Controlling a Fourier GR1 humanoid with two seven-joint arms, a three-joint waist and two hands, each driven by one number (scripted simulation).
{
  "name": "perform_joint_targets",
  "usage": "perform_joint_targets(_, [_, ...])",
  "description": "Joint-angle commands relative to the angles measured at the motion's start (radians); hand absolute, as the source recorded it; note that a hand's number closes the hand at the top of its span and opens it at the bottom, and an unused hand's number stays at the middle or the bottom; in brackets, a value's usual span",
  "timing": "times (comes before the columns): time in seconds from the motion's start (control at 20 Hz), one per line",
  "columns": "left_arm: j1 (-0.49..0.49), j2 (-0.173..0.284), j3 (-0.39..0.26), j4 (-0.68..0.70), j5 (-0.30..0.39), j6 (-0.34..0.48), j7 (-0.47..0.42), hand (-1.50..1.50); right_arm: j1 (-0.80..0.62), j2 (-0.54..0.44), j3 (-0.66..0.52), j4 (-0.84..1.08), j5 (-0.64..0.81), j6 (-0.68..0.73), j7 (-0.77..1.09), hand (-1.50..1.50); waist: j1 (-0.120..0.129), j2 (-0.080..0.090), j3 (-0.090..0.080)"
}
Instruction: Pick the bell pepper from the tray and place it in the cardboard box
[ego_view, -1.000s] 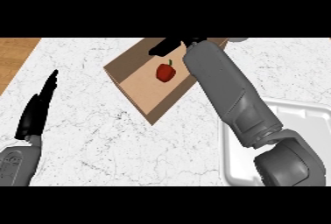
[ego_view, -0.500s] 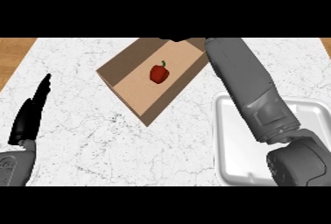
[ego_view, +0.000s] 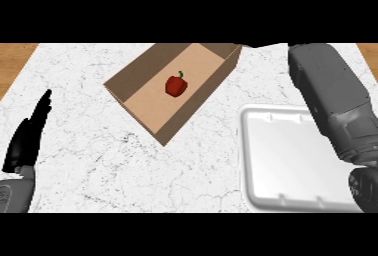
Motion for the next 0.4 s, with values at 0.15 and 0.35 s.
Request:
perform_joint_targets(0.15, [-0.005,0.008,0.008,-0.027,-0.017,0.011,0.040,0.00,0.084,-0.167,0.003,0.009,0.000,0.175,-0.077,-1.50,-0.014,-0.006,0.001])
perform_joint_targets(0.35, [0.066,-0.003,0.023,-0.031,0.009,-0.007,-0.016,0.00,0.122,-0.208,0.041,0.013,0.029,0.262,-0.080,-1.50,-0.018,-0.011,0.000])
